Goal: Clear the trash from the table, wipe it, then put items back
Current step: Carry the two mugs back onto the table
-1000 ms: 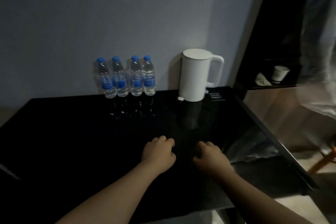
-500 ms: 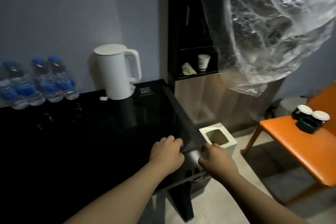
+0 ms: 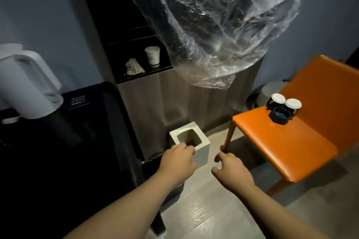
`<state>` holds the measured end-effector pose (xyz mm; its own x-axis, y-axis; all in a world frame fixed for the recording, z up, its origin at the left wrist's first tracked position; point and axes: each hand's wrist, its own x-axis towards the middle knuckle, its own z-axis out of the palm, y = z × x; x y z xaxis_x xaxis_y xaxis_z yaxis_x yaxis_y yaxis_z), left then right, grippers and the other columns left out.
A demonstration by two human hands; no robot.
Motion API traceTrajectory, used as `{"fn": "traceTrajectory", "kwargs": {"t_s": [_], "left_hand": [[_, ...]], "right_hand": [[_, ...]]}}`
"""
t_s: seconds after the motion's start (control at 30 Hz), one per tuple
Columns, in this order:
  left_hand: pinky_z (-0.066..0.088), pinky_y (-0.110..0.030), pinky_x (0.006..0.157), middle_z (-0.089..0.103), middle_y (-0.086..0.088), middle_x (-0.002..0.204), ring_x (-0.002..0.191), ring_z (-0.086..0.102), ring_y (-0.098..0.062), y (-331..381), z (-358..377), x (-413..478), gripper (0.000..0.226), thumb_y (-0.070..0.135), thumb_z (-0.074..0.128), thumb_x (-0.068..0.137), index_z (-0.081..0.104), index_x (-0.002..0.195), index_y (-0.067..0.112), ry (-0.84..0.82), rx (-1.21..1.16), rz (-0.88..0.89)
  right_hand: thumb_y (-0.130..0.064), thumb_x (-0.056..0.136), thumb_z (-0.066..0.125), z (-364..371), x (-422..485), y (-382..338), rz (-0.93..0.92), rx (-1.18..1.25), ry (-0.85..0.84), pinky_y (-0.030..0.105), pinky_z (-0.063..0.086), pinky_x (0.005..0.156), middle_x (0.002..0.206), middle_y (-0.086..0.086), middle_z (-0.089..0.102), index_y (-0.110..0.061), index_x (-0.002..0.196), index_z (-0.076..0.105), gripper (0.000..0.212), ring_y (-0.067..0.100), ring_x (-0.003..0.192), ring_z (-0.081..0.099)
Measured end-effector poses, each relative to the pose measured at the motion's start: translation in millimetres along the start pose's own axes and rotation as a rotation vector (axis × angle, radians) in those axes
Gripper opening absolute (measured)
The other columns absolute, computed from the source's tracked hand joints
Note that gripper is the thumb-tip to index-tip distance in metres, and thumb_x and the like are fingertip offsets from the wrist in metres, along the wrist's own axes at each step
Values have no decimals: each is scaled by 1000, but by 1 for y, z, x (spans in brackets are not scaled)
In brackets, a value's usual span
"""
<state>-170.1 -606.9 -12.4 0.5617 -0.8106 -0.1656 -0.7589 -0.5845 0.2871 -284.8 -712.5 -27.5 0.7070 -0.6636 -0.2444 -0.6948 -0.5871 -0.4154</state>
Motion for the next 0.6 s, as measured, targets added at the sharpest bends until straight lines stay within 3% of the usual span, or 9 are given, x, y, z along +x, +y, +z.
{"fn": "traceTrajectory", "kwargs": {"t_s": [0.2, 0.47, 0.6], "left_hand": [[48, -36, 91, 53, -1, 124, 114, 51, -22, 29, 19, 89, 35, 25, 43, 93, 51, 127, 21, -86, -15, 17], [46, -36, 89, 54, -3, 124, 114, 50, -23, 45, 16, 212, 34, 23, 44, 91, 54, 123, 21, -146, -20, 10], [46, -36, 91, 52, -3, 126, 117, 49, -23, 50, 17, 258, 37, 21, 43, 90, 52, 126, 20, -192, -7, 4]], "right_hand": [[-33, 90, 53, -25, 73, 46, 51, 9, -10, 31, 51, 90, 120, -1, 53, -22, 123, 51, 35, 14, 105, 55], [-29, 90, 51, -53, 184, 80, 90, -51, -99, 26, 46, 75, 99, -2, 46, -17, 114, 54, 27, 15, 90, 51], [-29, 91, 50, -62, 229, 96, 103, -50, -142, 26, 45, 75, 103, 0, 49, -17, 115, 54, 27, 15, 89, 50]]}}
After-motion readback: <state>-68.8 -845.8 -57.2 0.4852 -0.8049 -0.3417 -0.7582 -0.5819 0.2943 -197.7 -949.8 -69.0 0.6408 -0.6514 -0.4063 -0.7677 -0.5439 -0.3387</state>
